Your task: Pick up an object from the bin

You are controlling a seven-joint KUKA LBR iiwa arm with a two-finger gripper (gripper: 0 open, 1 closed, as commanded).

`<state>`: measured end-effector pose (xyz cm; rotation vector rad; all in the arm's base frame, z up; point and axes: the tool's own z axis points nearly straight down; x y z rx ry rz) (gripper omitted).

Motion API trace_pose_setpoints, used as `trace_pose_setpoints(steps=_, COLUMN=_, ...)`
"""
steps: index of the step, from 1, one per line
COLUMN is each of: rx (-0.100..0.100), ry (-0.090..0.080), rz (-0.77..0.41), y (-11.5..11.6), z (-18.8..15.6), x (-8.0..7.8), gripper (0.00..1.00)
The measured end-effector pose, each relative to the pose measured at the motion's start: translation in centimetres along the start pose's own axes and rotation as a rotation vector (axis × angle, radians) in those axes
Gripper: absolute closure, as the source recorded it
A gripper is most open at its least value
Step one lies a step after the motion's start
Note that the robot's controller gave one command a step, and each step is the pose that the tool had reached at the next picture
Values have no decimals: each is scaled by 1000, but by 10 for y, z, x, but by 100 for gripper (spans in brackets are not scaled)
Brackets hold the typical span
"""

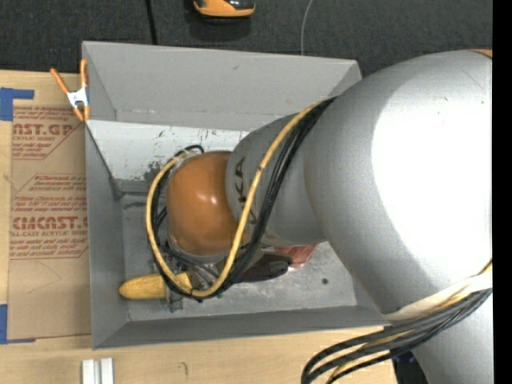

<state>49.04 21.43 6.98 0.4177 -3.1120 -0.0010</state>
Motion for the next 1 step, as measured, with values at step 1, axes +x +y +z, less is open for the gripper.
trace_pose_setpoints(steps=1, rx=1, ry=-4, rz=26, y=-24, z=-133, x=-4, gripper=100)
